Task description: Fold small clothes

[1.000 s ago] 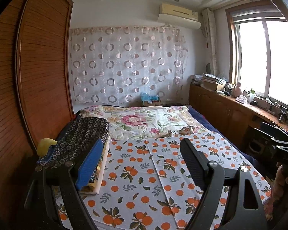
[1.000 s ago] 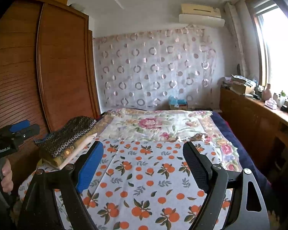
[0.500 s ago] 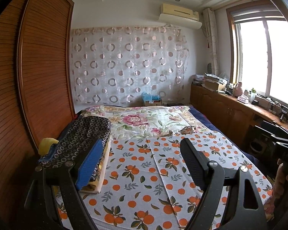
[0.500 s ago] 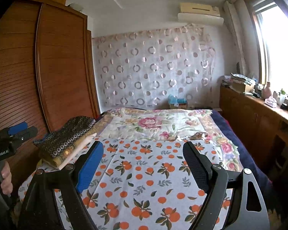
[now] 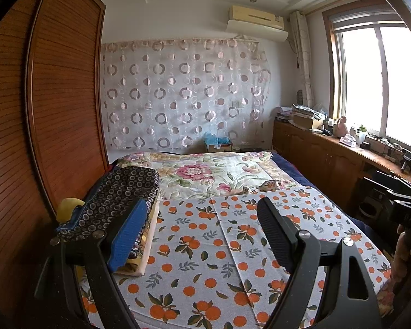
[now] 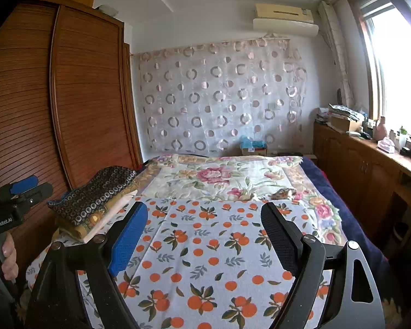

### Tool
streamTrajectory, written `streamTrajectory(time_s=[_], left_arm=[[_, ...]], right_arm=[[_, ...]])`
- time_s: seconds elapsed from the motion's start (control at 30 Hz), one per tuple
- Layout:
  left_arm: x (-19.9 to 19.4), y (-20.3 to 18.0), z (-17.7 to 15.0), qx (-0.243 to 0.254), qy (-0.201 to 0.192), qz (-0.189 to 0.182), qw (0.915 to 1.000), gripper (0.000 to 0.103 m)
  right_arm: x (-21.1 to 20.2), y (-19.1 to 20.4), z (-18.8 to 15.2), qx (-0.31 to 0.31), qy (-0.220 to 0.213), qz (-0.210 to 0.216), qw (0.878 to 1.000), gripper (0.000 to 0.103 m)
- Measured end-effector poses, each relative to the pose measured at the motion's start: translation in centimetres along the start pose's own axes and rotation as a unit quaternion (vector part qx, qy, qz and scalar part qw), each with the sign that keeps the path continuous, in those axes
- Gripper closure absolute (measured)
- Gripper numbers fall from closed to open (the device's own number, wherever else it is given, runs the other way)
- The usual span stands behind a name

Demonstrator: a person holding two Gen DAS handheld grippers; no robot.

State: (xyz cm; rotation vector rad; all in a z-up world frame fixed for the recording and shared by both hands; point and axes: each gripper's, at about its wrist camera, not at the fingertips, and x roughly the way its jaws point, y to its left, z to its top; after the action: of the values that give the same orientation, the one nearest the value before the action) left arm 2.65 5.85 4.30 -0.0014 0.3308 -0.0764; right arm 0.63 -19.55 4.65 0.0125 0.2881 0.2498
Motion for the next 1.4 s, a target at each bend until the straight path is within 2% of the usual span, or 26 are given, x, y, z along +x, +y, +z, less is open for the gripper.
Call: streamTrajectory(time_s=[1.4], left_arm=[[0.09, -0.06, -0.39, 0.002, -0.001, 0.002, 1.0, 0.02]], right_arm=[[0.53, 0.28, -0.24, 0.001, 0.001, -0.002, 1.0, 0.017]])
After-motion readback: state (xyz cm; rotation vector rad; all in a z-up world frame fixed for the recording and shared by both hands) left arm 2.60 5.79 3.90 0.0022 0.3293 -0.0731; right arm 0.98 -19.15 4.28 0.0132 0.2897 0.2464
